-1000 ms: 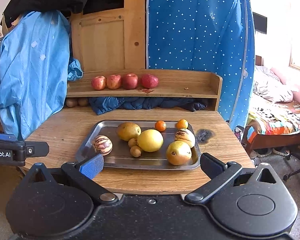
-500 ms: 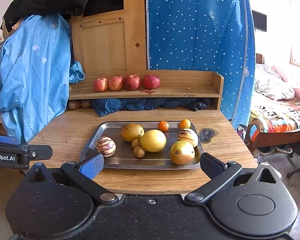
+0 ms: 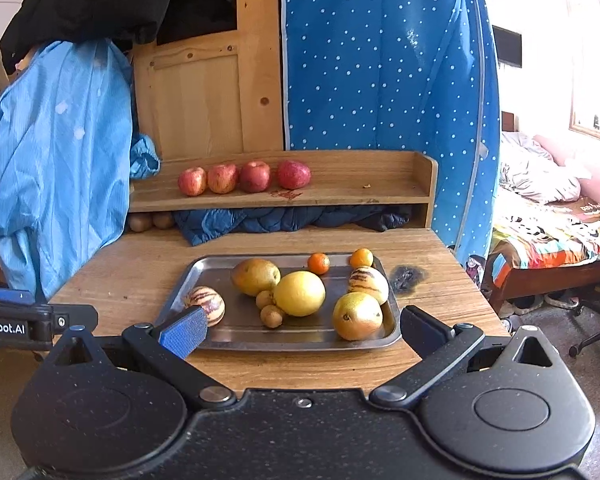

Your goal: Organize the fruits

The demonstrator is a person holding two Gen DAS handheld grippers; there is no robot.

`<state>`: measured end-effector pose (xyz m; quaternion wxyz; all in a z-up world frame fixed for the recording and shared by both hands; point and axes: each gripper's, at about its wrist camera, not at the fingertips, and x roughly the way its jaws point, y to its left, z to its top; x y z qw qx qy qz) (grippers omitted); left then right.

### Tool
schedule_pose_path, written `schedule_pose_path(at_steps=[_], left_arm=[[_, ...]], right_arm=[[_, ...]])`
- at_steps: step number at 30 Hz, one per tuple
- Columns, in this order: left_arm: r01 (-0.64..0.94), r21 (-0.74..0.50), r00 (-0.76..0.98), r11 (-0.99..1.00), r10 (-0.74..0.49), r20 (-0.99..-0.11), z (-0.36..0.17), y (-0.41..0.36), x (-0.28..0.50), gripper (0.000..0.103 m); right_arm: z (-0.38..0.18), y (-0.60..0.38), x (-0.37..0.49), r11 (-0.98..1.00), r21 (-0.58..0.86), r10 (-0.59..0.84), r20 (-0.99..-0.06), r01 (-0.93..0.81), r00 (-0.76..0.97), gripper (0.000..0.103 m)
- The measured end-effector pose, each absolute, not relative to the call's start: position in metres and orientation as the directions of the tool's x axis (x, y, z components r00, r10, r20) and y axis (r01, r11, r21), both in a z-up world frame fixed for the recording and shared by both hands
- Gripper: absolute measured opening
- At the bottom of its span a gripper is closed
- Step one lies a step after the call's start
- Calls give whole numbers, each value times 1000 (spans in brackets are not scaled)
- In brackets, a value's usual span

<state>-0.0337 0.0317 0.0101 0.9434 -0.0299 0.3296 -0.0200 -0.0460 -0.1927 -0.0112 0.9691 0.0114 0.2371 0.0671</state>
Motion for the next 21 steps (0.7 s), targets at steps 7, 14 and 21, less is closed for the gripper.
schedule_pose_path(at_steps=[7,14,21], left_arm=[[9,-85,784,996,-60,-617,10,34,-34,102],[-6,-93,776,996,-54,-628,8,36,-34,102],[-18,-81,759,997,-39,-650,7,36,-35,102]], right_arm=[[-12,-190,-45,992,32,126,-462,-125,878,102],[-14,-191,-44,993,37,118,-469,-114,876,102],[-15,-188,-45,991,19,125,-476,-132,871,102]])
